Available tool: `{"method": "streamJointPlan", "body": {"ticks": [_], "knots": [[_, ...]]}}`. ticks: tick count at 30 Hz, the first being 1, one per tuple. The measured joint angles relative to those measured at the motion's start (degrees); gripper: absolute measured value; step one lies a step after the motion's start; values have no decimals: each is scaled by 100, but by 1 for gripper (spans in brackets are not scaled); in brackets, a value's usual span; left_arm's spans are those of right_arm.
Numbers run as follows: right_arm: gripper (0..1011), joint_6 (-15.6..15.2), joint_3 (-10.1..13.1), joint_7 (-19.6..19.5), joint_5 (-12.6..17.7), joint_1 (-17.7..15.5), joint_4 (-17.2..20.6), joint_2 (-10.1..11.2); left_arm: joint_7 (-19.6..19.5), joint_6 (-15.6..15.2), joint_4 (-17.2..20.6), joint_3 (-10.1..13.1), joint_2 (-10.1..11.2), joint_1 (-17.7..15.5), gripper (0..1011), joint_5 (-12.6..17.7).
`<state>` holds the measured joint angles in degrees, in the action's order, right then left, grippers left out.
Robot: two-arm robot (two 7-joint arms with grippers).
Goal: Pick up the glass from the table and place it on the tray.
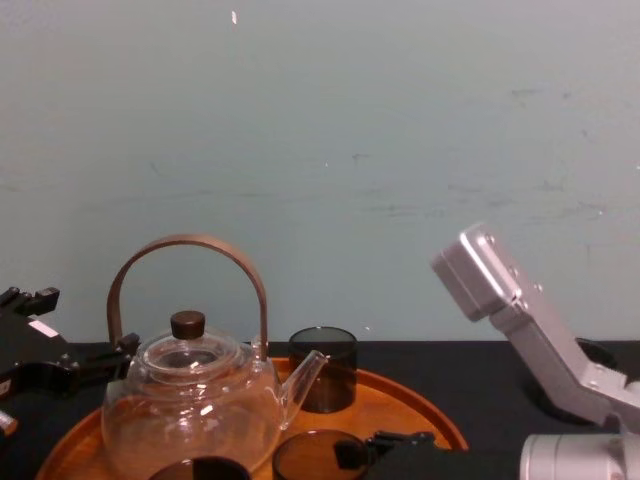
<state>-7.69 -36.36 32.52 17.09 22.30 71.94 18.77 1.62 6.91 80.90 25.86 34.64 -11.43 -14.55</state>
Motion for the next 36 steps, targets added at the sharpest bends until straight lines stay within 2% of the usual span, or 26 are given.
{"method": "streamJointPlan", "body": {"ticks": [19, 36], "knots": [[904, 38, -63, 0, -172, 8, -117, -104, 0, 0, 0, 0, 0, 0, 1010, 0], [913, -6, -23, -4, -186, -72, -19, -70, 0, 0, 0, 0, 0, 0, 1010, 0]]}}
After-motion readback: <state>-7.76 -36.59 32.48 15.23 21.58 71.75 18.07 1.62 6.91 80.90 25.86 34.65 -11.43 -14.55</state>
